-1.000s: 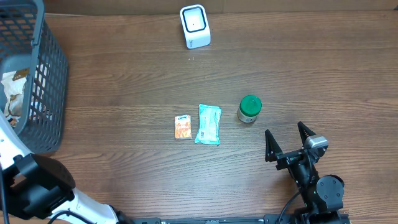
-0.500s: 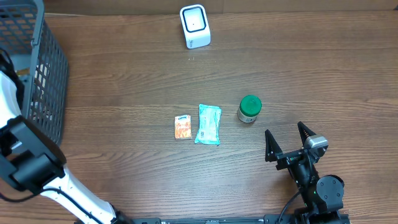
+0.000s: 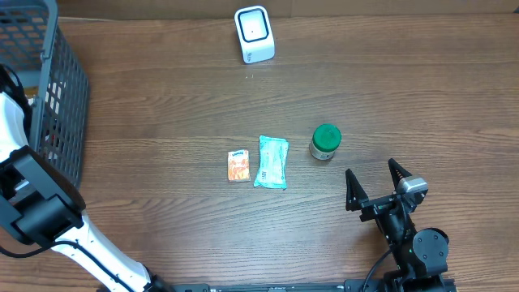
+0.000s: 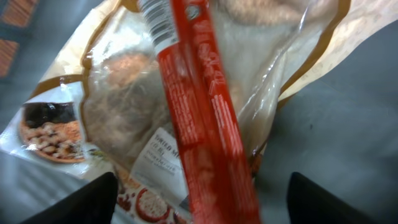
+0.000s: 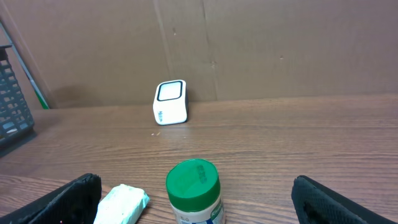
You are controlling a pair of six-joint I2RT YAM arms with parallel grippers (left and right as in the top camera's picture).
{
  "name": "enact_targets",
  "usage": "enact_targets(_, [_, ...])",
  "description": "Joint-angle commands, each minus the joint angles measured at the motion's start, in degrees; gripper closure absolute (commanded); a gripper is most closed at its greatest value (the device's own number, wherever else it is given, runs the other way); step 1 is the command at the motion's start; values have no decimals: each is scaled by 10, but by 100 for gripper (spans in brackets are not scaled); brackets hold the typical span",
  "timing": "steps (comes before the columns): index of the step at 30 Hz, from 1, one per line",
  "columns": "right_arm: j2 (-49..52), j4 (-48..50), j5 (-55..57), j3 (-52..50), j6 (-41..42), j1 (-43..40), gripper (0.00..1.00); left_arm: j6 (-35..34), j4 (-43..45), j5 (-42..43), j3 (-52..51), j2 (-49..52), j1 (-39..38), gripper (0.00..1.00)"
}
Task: Scan the item barcode
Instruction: 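Grasp the beige Pantree bag and red stick with the left gripper, then lift the held bag and red stick up out of the basket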
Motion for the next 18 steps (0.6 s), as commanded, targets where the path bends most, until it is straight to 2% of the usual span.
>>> enact_targets(1, [-3, 2, 1, -6, 2, -3, 0, 2, -7, 4, 48, 5, -1, 17])
enact_targets(5, [-3, 2, 1, -6, 2, -3, 0, 17, 2, 4, 50, 5, -1, 6])
enact_targets(11, [-3, 2, 1, -6, 2, -3, 0, 17, 50, 5, 26, 6, -1, 1])
enact_targets(18, [-3, 2, 1, -6, 2, -3, 0, 18, 96, 5, 12, 21, -1, 0])
